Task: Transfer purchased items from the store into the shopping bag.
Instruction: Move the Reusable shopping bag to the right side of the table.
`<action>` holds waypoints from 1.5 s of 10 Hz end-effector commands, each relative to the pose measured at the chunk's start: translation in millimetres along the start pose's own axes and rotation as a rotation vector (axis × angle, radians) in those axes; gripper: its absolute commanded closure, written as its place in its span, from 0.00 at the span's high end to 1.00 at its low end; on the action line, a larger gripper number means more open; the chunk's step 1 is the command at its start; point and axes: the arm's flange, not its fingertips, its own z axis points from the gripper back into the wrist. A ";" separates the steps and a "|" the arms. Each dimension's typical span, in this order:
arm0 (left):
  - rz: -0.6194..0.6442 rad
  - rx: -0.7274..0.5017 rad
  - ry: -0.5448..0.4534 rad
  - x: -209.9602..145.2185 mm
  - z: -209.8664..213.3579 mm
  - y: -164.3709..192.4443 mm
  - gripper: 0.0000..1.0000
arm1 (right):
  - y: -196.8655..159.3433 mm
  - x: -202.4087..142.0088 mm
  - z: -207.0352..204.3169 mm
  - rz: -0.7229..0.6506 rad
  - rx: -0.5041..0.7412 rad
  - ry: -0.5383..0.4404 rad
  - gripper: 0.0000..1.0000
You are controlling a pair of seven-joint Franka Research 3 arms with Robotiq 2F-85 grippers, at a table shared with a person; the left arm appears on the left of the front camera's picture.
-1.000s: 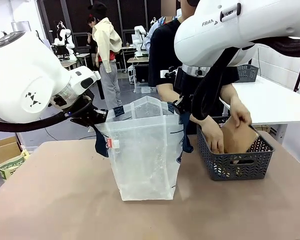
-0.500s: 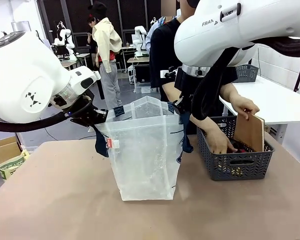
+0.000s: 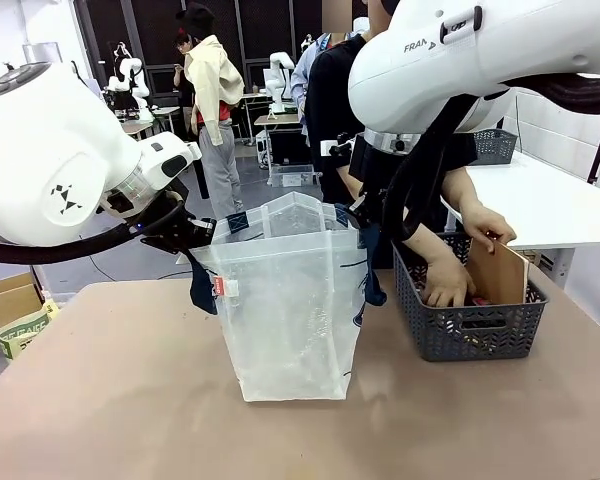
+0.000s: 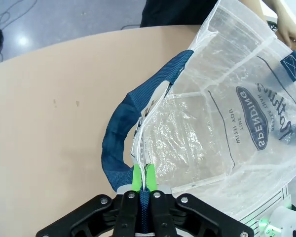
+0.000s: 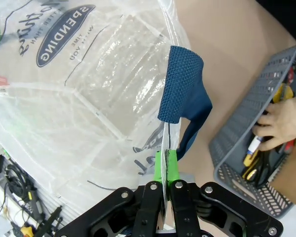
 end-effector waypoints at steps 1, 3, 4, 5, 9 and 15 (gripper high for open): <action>0.007 0.003 -0.002 -1.2 0.9 1.2 0.00 | -1.0 -0.8 0.4 -0.004 0.002 0.006 0.00; 0.007 0.003 -0.002 -1.2 0.9 1.2 0.00 | -1.0 -0.8 0.4 -0.004 0.002 0.006 0.00; 0.007 0.003 -0.002 -1.2 0.9 1.2 0.00 | -1.0 -0.8 0.4 -0.004 0.002 0.006 0.00; 0.007 0.003 -0.002 -1.2 0.9 1.2 0.00 | -1.0 -0.8 0.4 -0.004 0.002 0.006 0.00; 0.007 0.003 -0.002 -1.2 0.9 1.2 0.00 | -1.0 -0.8 0.4 -0.004 0.002 0.006 0.00; 0.007 0.003 -0.002 -1.2 0.9 1.2 0.00 | -1.0 -0.8 0.4 -0.004 0.002 0.006 0.00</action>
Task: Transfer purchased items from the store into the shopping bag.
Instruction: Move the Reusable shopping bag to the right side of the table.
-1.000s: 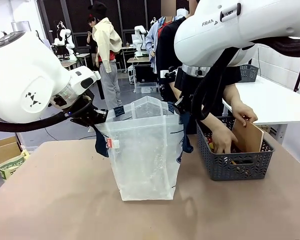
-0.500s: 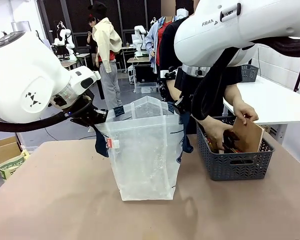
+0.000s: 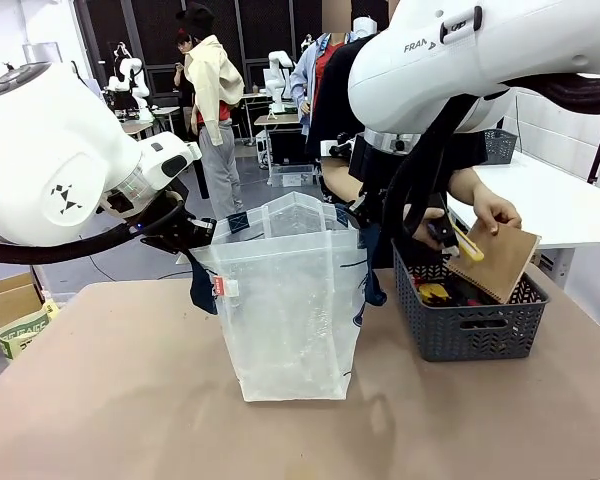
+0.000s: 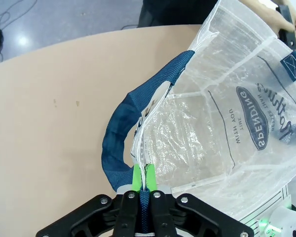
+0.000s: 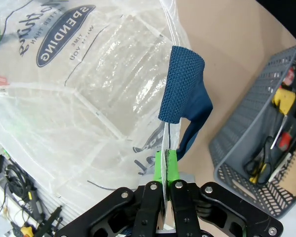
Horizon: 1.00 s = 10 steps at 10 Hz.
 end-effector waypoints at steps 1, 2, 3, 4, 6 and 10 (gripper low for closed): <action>0.007 0.003 -0.002 -1.2 0.9 1.2 0.00 | -1.0 -0.8 0.4 -0.004 0.002 0.006 0.00; 0.007 0.003 -0.002 -1.2 0.9 1.2 0.00 | -1.0 -0.8 0.4 -0.004 0.002 0.006 0.00; 0.007 0.003 -0.002 -1.2 0.9 1.2 0.00 | -1.0 -0.8 0.4 -0.004 0.002 0.006 0.00; 0.007 0.003 -0.002 -1.2 0.9 1.2 0.00 | -1.0 -0.8 0.4 -0.004 0.002 0.006 0.00; 0.007 0.003 -0.002 -1.2 0.9 1.2 0.00 | -1.0 -0.8 0.4 -0.004 0.002 0.006 0.00; 0.007 0.003 -0.002 -1.2 0.9 1.2 0.00 | -1.0 -0.8 0.4 -0.004 0.002 0.006 0.00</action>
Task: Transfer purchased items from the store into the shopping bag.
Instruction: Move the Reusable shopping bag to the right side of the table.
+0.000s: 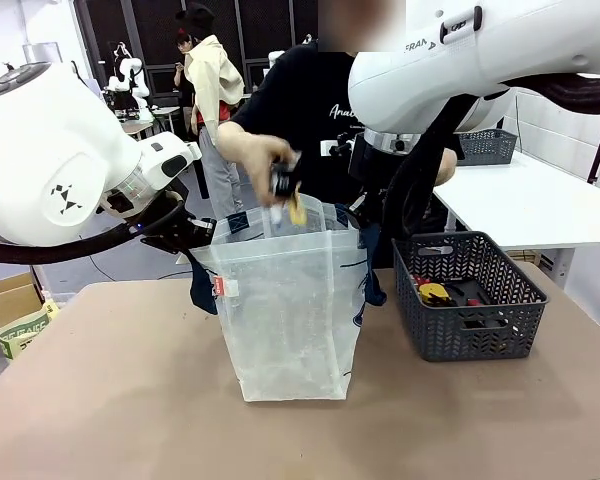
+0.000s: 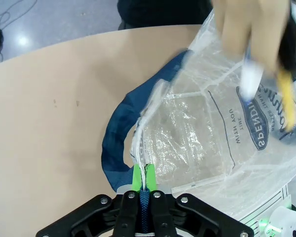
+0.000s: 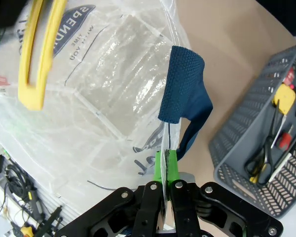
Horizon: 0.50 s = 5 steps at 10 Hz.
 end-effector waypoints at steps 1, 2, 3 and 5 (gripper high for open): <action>0.007 0.003 -0.002 -1.2 0.9 1.2 0.00 | -1.0 -0.8 0.4 -0.004 0.002 0.006 0.00; 0.007 0.003 -0.002 -1.2 0.9 1.2 0.00 | -1.0 -0.8 0.4 -0.004 0.002 0.006 0.00; 0.007 0.003 -0.002 -1.2 0.9 1.2 0.00 | -1.0 -0.8 0.4 -0.004 0.002 0.006 0.00; 0.007 0.003 -0.002 -1.2 0.9 1.2 0.00 | -1.0 -0.8 0.4 -0.004 0.002 0.006 0.00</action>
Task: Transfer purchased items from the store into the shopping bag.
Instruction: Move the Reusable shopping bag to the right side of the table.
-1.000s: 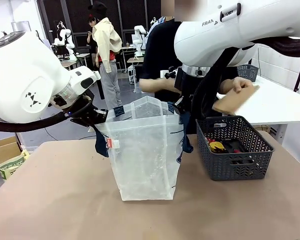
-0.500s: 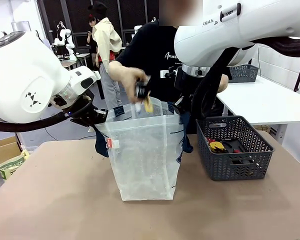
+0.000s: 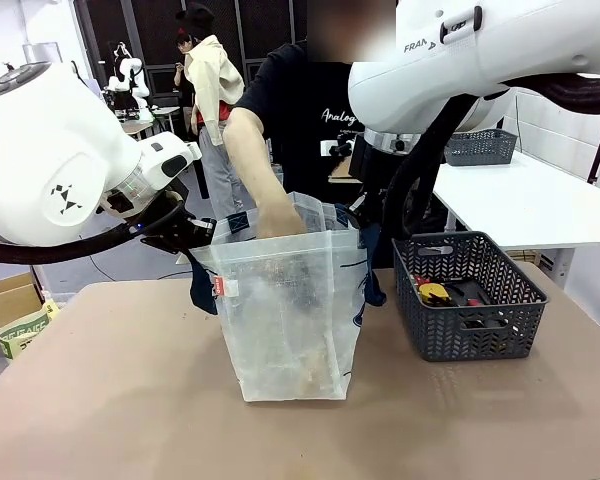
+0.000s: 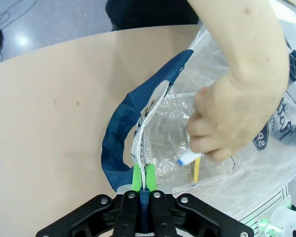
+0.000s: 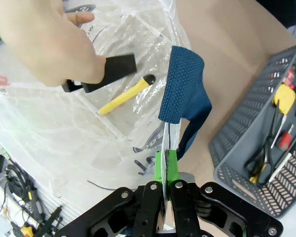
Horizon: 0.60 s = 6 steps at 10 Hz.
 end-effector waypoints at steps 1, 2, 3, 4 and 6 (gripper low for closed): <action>0.007 0.003 -0.002 -1.2 0.9 1.2 0.00 | -1.0 -0.8 0.4 -0.004 0.002 0.006 0.00; 0.007 0.003 -0.002 -1.2 0.9 1.2 0.00 | -1.0 -0.8 0.4 -0.004 0.002 0.006 0.00; 0.007 0.003 -0.002 -1.2 0.9 1.2 0.00 | -1.0 -0.8 0.4 -0.004 0.002 0.006 0.00; 0.007 0.003 -0.002 -1.2 0.9 1.2 0.00 | -1.0 -0.8 0.4 -0.004 0.002 0.006 0.00; 0.007 0.003 -0.002 -1.2 0.9 1.2 0.00 | -1.0 -0.8 0.4 -0.004 0.002 0.006 0.00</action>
